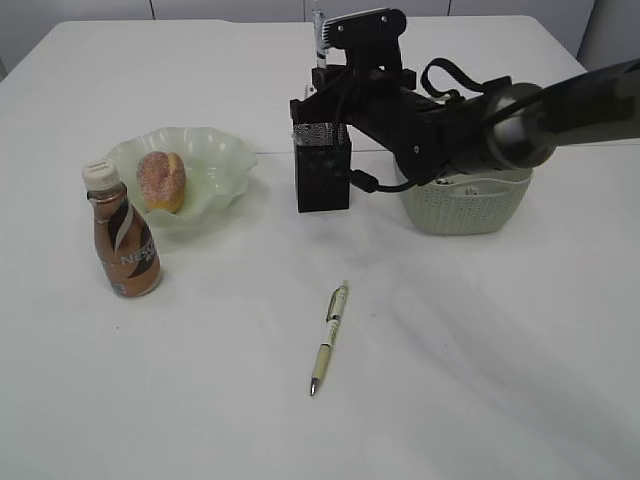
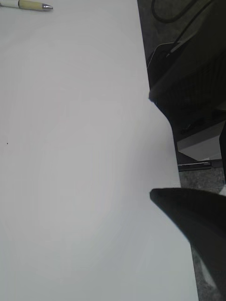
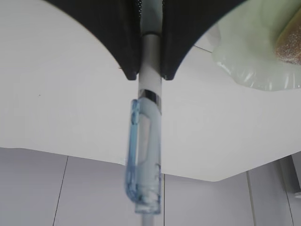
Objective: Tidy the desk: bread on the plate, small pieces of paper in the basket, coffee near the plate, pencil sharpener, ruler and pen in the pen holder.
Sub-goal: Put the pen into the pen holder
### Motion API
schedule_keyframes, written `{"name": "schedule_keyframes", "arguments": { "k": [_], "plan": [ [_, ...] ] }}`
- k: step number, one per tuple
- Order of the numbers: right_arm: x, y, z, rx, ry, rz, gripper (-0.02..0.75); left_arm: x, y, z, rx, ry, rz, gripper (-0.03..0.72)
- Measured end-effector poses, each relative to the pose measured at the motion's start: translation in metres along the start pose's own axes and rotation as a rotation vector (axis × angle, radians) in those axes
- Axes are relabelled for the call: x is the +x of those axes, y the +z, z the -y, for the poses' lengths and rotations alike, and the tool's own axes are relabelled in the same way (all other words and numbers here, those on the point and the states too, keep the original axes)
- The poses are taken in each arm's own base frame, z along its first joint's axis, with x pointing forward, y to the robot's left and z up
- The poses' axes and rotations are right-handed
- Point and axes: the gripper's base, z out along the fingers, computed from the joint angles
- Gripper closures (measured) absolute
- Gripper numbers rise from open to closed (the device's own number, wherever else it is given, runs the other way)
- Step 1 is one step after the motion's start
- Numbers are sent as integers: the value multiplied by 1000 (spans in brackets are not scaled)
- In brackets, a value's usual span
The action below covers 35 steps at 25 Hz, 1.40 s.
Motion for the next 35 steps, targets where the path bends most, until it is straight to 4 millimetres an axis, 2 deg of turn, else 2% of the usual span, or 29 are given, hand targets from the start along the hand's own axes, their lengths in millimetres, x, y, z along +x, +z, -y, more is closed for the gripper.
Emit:
{"name": "schedule_keyframes", "arguments": {
  "k": [8, 13, 17, 23, 26, 30, 35],
  "plan": [
    [13, 7, -1, -5, 0, -46, 648, 0, 0, 0, 0, 0, 0, 281],
    [14, 7, -1, -5, 0, -50, 623, 0, 0, 0, 0, 0, 0, 281],
    [14, 7, -1, -5, -1, -46, 565, 0, 0, 0, 0, 0, 0, 281],
    [14, 7, -1, -5, -3, -46, 405, 0, 0, 0, 0, 0, 0, 281],
    [14, 7, -1, -6, -3, -51, 384, 0, 0, 0, 2, -1, -1, 281],
    [2, 3, -1, -19, 45, -154, 380, 0, 0, 1, 8, -3, -2, 281],
    [-38, -20, 0, -37, 100, -325, 377, 0, 0, 1, 15, -5, -4, 281]
  ]
}}
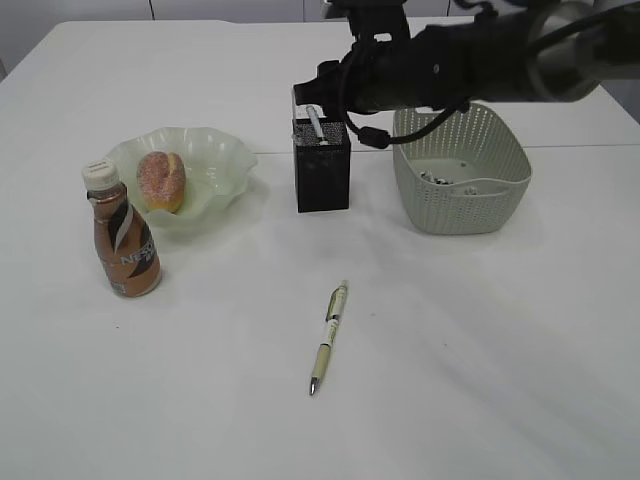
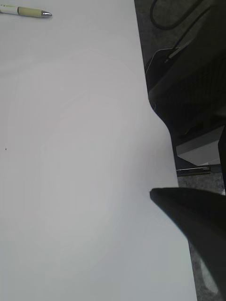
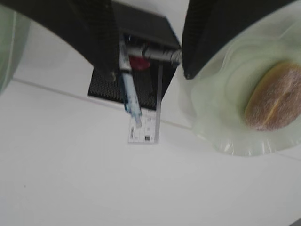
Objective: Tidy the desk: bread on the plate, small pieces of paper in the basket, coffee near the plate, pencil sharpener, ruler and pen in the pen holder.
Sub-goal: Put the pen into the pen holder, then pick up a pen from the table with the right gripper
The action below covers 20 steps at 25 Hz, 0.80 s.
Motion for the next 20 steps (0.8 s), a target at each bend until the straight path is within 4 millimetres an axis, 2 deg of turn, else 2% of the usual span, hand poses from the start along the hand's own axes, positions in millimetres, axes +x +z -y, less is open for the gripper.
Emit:
{"name": "schedule_keyframes", "arguments": {
  "k": [5, 10, 14, 20],
  "plan": [
    [-15, -46, -6, -33, 75, -273, 376, 0, 0, 2, 17, -6, -4, 281],
    [-6, -87, -20, -140, 204, -627, 376, 1, 0, 5, 54, -22, -14, 281],
    [6, -102, -28, -207, 242, -843, 376, 1, 0, 4, 43, -19, -11, 281],
    [12, -111, -31, -182, 355, -966, 375, 1, 0, 5, 55, -25, -14, 281]
  ]
}}
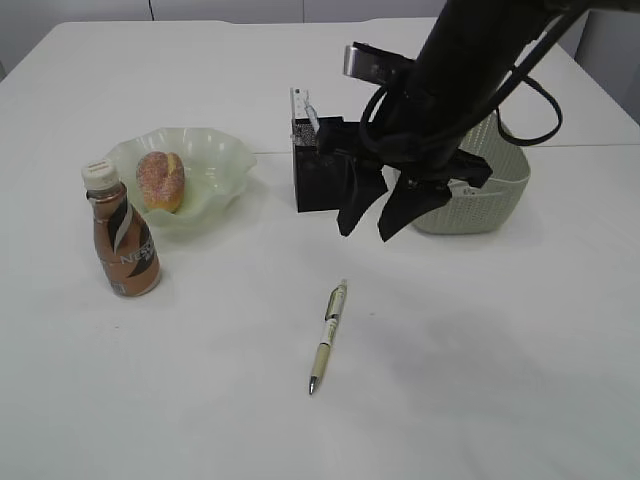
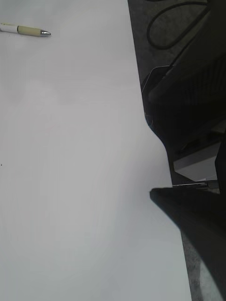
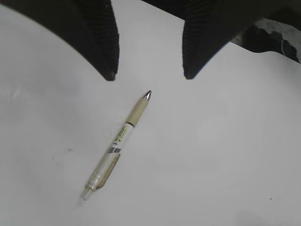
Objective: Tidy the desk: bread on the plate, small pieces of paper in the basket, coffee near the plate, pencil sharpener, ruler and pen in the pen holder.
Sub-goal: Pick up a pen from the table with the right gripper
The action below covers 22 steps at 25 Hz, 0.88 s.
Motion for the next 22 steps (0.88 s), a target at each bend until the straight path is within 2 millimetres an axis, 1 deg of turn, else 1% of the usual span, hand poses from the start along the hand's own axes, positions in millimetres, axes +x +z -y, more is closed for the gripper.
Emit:
{"name": "schedule_keyframes", "arguments": {
  "k": [2, 4, 6, 7, 10, 13, 15, 22],
  "plan": [
    [5, 4, 1, 5, 58, -22, 375, 0, 0, 1, 14, -7, -4, 281],
    [14, 11, 0, 39, 89, -51, 376, 1, 0, 3, 30, -15, -8, 281],
    [25, 17, -4, 90, 116, -73, 376, 1, 0, 3, 37, -17, -10, 281],
    [33, 23, -7, 131, 130, -91, 376, 1, 0, 3, 38, -17, -10, 281],
    [42, 35, -16, 182, 179, -61, 376, 1, 0, 4, 41, -19, -11, 281],
    [39, 41, -27, 149, 184, 18, 376, 1, 0, 5, 52, -22, -14, 281],
    [36, 46, -31, 129, 182, 46, 376, 2, 0, 6, 69, -28, -18, 281],
    [30, 78, -24, 139, 223, 13, 376, 2, 0, 9, 96, -38, -26, 283]
  ]
}}
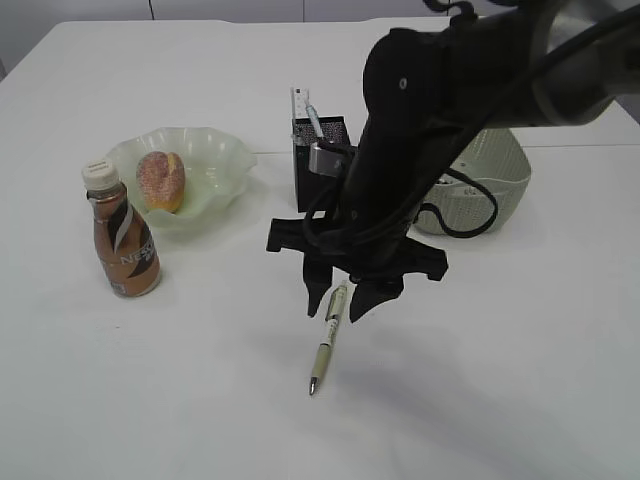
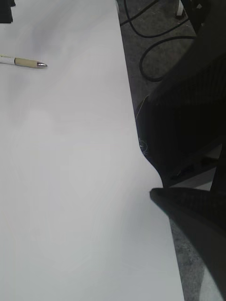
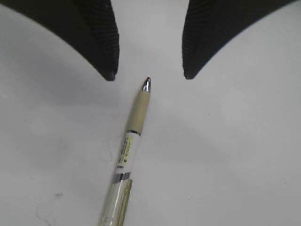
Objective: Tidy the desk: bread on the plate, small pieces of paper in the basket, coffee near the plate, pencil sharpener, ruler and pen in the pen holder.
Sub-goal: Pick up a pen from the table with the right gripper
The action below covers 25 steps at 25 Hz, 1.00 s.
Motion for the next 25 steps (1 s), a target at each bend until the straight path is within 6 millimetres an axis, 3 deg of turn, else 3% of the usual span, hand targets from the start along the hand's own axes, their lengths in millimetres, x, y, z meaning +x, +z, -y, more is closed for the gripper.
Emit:
{"name": "schedule_keyframes", "arguments": {
  "k": [14, 25],
  "plan": [
    [-20, 55, 0, 4, 66, 16, 376, -1, 0, -2, -25, 7, 7, 288],
    [-40, 52, -8, 102, 45, 15, 377, -1, 0, -3, -29, 8, 8, 295]
  ]
}}
